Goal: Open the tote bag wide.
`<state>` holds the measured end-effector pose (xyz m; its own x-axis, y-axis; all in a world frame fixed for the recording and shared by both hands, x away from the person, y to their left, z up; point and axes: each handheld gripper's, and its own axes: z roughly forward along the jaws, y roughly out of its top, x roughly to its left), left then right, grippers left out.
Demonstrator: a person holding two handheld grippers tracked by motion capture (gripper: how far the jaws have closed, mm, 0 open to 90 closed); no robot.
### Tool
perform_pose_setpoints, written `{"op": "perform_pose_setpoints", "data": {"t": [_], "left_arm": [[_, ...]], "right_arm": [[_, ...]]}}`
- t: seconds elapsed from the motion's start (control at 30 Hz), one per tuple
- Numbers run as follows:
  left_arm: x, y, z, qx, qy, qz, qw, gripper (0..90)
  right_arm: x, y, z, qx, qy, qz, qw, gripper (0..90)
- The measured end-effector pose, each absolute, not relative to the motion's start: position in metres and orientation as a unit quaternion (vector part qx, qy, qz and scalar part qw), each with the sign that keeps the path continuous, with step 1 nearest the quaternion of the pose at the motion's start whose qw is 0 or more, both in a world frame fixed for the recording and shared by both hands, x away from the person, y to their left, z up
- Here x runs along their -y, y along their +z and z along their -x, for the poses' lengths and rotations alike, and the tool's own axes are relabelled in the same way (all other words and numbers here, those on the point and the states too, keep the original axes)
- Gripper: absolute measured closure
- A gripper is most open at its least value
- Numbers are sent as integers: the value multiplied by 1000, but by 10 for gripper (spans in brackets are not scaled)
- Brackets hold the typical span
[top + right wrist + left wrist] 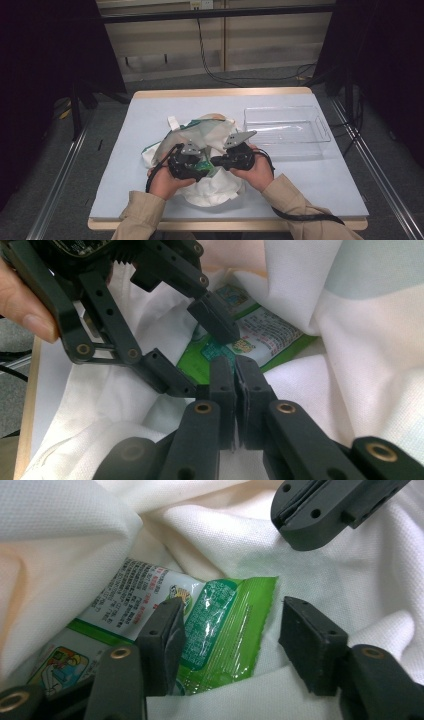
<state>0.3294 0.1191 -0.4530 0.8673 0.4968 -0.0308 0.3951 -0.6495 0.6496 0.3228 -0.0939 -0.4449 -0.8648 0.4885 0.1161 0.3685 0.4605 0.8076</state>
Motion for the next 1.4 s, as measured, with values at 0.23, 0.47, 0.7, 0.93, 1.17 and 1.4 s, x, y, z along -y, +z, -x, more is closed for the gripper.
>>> {"op": "perform_pose_setpoints", "data": {"t": [0.23, 0.47, 0.7, 0.93, 1.17, 1.4], "left_arm": [[-116, -454, -329, -242, 62, -905, 345, 373], [-115, -454, -330, -246, 71, -908, 332, 465], [-117, -453, -331, -254, 73, -906, 331, 701], [-117, -451, -332, -258, 70, -907, 326, 890], [-123, -438, -333, -282, 65, -891, 350, 900], [-132, -416, -335, -295, 71, -876, 375, 900]], "right_arm": [[95, -446, -324, -850, 456, -253, 69, 878], [96, -447, -325, -849, 457, -258, 66, 880], [97, -446, -326, -848, 456, -260, 67, 879], [97, -446, -326, -848, 457, -261, 68, 879], [98, -447, -326, -847, 459, -260, 66, 886], [98, -450, -326, -846, 461, -261, 59, 894]]}}
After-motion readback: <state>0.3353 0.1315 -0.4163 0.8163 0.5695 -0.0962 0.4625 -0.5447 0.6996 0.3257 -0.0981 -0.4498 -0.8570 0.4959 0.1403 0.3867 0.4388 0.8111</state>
